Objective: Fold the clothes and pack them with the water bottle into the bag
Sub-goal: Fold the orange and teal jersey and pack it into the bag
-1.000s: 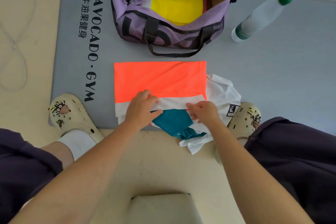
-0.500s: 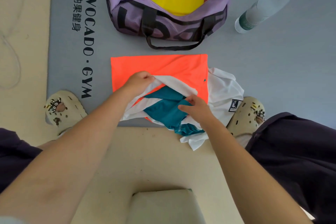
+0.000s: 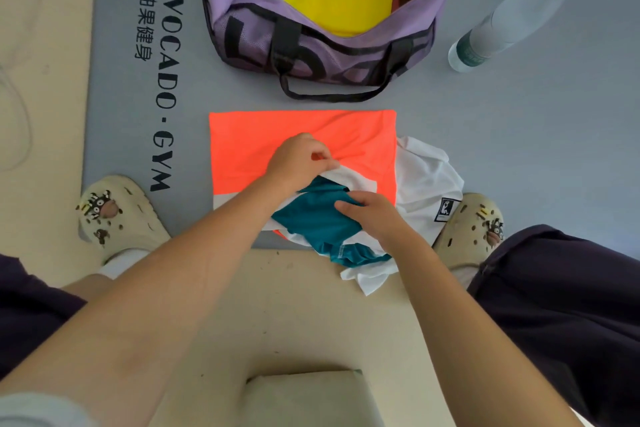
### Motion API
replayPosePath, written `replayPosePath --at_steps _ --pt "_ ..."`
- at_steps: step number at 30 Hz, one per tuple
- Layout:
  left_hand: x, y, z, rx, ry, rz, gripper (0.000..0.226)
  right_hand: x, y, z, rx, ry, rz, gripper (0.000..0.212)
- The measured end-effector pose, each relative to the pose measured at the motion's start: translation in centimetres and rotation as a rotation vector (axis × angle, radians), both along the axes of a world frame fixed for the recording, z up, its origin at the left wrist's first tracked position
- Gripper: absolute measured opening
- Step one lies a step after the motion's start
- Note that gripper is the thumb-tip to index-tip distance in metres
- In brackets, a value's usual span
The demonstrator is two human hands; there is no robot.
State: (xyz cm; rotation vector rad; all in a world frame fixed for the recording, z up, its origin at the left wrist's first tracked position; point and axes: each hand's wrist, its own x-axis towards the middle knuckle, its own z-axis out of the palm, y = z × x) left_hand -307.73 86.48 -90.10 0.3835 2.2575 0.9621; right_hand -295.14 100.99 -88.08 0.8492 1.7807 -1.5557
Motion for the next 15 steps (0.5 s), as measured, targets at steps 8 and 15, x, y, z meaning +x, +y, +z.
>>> replayPosePath --at_steps 8,15 --pt "-2.5 -1.2 1.9 0.104 -0.125 0.717 0.038 0.1 0.3 -0.4 0.044 -0.079 0.047 0.041" --pt "2.1 -3.3 1.6 -0.069 -0.311 0.108 0.010 -0.2 -0.7 -1.0 0.067 -0.090 0.056 0.031"
